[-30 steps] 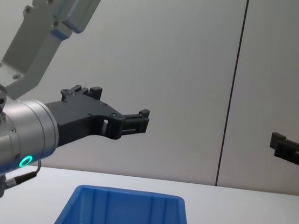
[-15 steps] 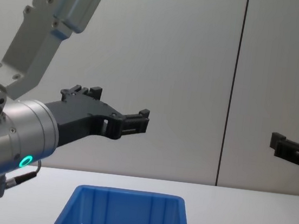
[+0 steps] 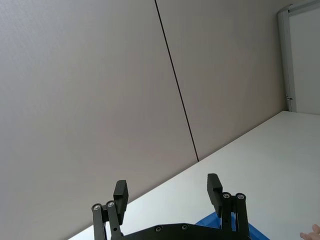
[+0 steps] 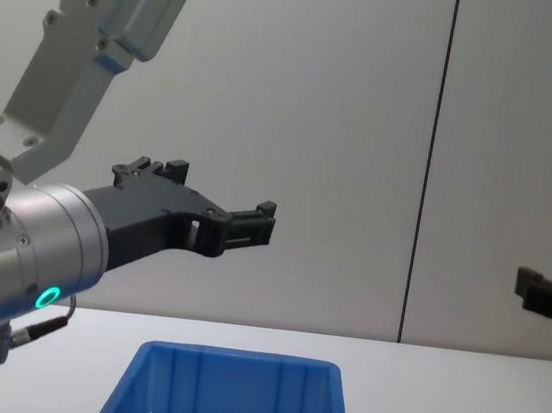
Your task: Pick up the two dolls from the table and place them into the box.
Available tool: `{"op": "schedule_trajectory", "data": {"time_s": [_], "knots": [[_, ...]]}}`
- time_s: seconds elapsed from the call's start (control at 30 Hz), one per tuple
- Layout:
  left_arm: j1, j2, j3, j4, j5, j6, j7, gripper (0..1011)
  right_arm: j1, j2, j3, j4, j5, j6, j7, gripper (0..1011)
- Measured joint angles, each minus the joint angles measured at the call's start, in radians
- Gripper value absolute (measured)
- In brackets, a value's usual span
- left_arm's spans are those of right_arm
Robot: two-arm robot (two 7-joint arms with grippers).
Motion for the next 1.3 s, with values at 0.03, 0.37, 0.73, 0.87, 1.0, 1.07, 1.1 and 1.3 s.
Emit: {"op": "schedule_trajectory", "data": {"time_s": [0.03, 0.37, 0.73, 0.87, 1.0, 1.07, 1.1, 1.3], "knots": [[0.000, 0.000, 0.000, 0.000, 0.000, 0.000, 0.000, 1001, 0.001, 0.001, 0.002, 0.003, 0.001, 0.014, -0.005, 1001], [0.000, 0.000, 0.000, 0.000, 0.000, 0.000, 0.000, 1001, 0.002, 0.011, 0.014, 0.024, 0.007, 0.107, -0.023, 1001], [0.000, 0.000, 0.000, 0.000, 0.000, 0.000, 0.000, 1001, 0.002, 0.007, 0.010, 0.046, -0.001, 0.200, -0.016, 1001], [0.000, 0.000, 0.000, 0.000, 0.000, 0.000, 0.000, 1001, 0.000, 0.002, 0.003, 0.054, -0.009, 0.226, -0.015, 1001], [0.000, 0.000, 0.000, 0.000, 0.000, 0.000, 0.000, 1001, -0.003, -0.007, -0.006, 0.062, -0.020, 0.254, -0.015, 1001], [0.000, 0.000, 0.000, 0.000, 0.000, 0.000, 0.000, 1001, -0.004, -0.010, -0.009, 0.065, -0.023, 0.262, -0.015, 1001], [0.000, 0.000, 0.000, 0.000, 0.000, 0.000, 0.000, 1001, -0.005, -0.013, -0.013, 0.067, -0.026, 0.270, -0.017, 1001], [0.000, 0.000, 0.000, 0.000, 0.000, 0.000, 0.000, 1001, -0.010, -0.023, -0.021, 0.075, -0.034, 0.296, -0.026, 1001]]}}
